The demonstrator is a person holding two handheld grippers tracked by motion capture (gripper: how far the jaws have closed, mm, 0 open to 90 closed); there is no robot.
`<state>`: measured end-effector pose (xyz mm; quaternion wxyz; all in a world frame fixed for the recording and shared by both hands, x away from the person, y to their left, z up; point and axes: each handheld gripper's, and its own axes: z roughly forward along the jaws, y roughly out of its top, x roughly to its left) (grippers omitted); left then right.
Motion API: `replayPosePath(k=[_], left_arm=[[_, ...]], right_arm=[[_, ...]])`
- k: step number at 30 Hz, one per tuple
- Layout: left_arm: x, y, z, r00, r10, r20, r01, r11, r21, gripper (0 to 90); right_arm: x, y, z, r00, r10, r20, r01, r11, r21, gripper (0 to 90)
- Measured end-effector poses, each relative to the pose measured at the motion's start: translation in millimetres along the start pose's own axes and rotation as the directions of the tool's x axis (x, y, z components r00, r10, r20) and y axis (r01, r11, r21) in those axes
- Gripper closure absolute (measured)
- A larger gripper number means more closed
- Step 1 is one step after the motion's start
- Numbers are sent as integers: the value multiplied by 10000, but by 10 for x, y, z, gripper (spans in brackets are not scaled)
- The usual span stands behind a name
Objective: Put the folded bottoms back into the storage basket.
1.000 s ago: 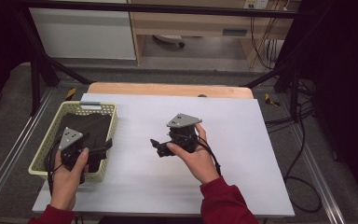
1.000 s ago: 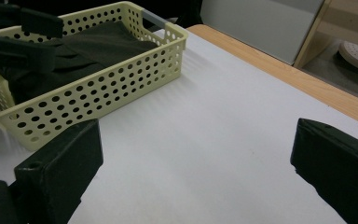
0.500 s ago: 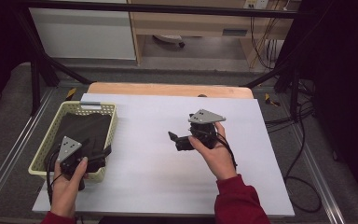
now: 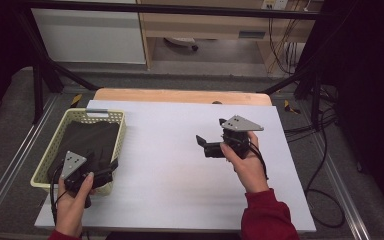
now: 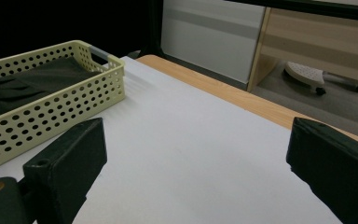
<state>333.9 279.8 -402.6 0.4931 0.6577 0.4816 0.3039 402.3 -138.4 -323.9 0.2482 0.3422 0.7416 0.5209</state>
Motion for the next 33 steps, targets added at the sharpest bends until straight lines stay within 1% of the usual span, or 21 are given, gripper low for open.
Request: replayPosePath(k=[3, 6, 9, 13, 16, 19, 22, 25, 28, 33], left_arm=[[2, -5, 4, 10000, 4, 3, -4, 10000, 23, 106], [7, -13, 10, 10000, -17, 47, 17, 10000, 45, 105], [10, -15, 11, 10000, -22, 87, 22, 10000, 47, 99], [11, -23, 14, 10000, 1, 91, -2, 10000, 89, 97], [17, -26, 14, 10000, 21, 93, -21, 10000, 87, 91], [15, -29, 18, 10000, 49, 86, -50, 9999, 131, 92], [14, -32, 17, 10000, 46, 71, -47, 9999, 126, 91], [4, -36, 24, 10000, 61, 69, -62, 9999, 129, 92], [2, -36, 23, 10000, 57, 67, -58, 9999, 124, 92], [8, -37, 23, 10000, 20, 97, -21, 9999, 118, 92]], right_arm=[[-53, 0, -62, 9999, -61, 109, 60, 10000, 80, 45], [-113, -9, -132, 9997, 25, 238, -28, 9999, 166, 33], [-179, -28, -205, 9995, 63, 325, -67, 9999, 104, 26], [-275, -70, -312, 9984, 0, 567, 1, 10000, -13, 22], [-327, -104, -386, 9977, 76, 667, -76, 10000, -6, 22], [-392, -150, -471, 9966, 261, 788, -254, 9996, -94, 22], [-433, -197, -538, 9955, 371, 871, -367, 9993, -57, 21], [-472, -264, -594, 9949, 345, 948, -352, 9994, 55, 19], [-501, -323, -635, 9934, 417, 1065, -429, 9990, 95, 19], [-533, -386, -697, 9925, 473, 1130, -494, 9987, 157, 22]])
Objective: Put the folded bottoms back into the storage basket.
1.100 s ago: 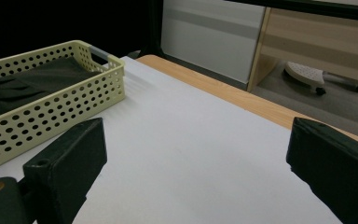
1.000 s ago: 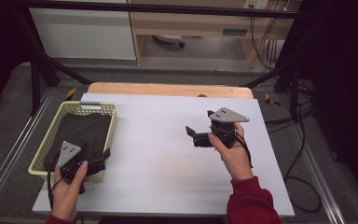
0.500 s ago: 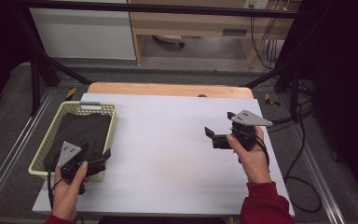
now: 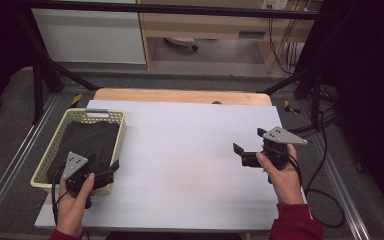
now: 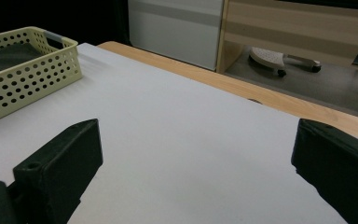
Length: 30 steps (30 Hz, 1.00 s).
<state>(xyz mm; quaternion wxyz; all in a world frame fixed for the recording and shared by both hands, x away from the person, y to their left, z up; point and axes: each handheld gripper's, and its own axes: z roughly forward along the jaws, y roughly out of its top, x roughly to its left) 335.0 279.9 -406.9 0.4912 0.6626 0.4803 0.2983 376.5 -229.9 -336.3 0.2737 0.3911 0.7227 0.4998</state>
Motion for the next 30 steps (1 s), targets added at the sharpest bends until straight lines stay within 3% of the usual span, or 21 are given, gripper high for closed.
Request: replayPosePath(k=[30], left_arm=[[3, 0, -4, 9999, -44, 100, 44, 10000, -3, 67]], right_arm=[[-135, -262, -297, 9990, 139, 434, -136, 9999, -88, 28]])
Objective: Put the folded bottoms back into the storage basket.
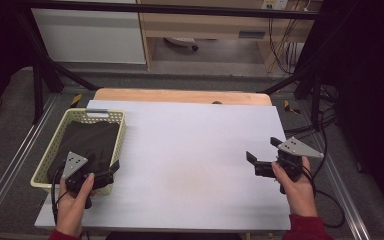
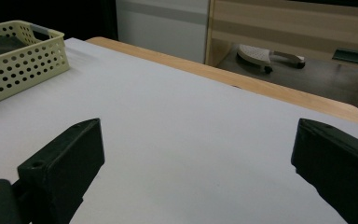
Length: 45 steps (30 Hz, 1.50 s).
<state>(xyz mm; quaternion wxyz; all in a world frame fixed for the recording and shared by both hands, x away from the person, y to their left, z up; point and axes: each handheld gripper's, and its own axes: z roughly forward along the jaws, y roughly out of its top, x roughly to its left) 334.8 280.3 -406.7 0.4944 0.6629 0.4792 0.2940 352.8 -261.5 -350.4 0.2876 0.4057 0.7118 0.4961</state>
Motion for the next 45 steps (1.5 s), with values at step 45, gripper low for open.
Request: replayPosePath(k=[45], left_arm=[[-102, 105, -83, 9988, 110, 486, -106, 9999, -71, 63]], right_arm=[[259, -849, 169, 9980, 492, -391, -434, 9896, 1374, 41]])
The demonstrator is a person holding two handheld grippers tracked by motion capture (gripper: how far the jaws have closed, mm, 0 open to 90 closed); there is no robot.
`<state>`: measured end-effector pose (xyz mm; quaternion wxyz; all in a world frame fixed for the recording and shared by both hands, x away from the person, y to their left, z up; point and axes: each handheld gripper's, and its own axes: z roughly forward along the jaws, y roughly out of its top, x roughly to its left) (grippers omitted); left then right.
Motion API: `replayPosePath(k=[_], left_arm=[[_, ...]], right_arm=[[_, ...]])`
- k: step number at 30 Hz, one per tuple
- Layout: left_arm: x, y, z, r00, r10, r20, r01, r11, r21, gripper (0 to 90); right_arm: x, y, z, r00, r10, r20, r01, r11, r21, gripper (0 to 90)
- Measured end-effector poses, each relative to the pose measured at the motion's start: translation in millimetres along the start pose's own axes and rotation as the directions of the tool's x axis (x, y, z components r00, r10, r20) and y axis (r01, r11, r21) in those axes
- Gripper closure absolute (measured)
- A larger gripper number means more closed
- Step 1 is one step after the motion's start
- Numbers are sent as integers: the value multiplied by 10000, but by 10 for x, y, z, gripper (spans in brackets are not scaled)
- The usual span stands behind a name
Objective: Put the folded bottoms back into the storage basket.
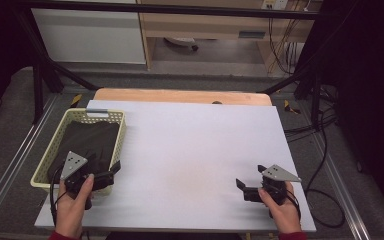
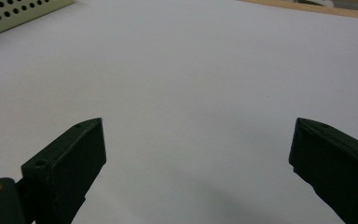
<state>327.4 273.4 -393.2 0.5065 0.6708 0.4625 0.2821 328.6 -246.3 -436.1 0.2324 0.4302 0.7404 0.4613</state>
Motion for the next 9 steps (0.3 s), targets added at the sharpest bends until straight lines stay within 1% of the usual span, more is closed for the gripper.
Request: replayPosePath(k=[3, 5, 6, 8, 9], left_arm=[[-69, 34, -8, 9997, 187, 172, -188, 9998, 40, 61], [-124, 53, -7, 9992, 250, 326, -252, 9997, 52, 62], [-162, 63, -7, 9988, 280, 405, -282, 9996, 56, 63], [-266, 85, -3, 9970, 490, 606, -497, 9987, 92, 65], [-335, 95, 4, 9952, 632, 749, -644, 9978, 140, 66]], right_arm=[[69, 8, 52, 9994, -74, -335, 76, 9999, 68, 36], [102, 9, 86, 9985, -4, -549, 13, 9999, 167, 31], [111, 9, 97, 9981, -59, -609, 71, 9998, 203, 30], [148, 24, 121, 9966, -197, -796, 212, 9996, 178, 26], [158, 31, 124, 9966, -187, -799, 202, 9996, 176, 26]])
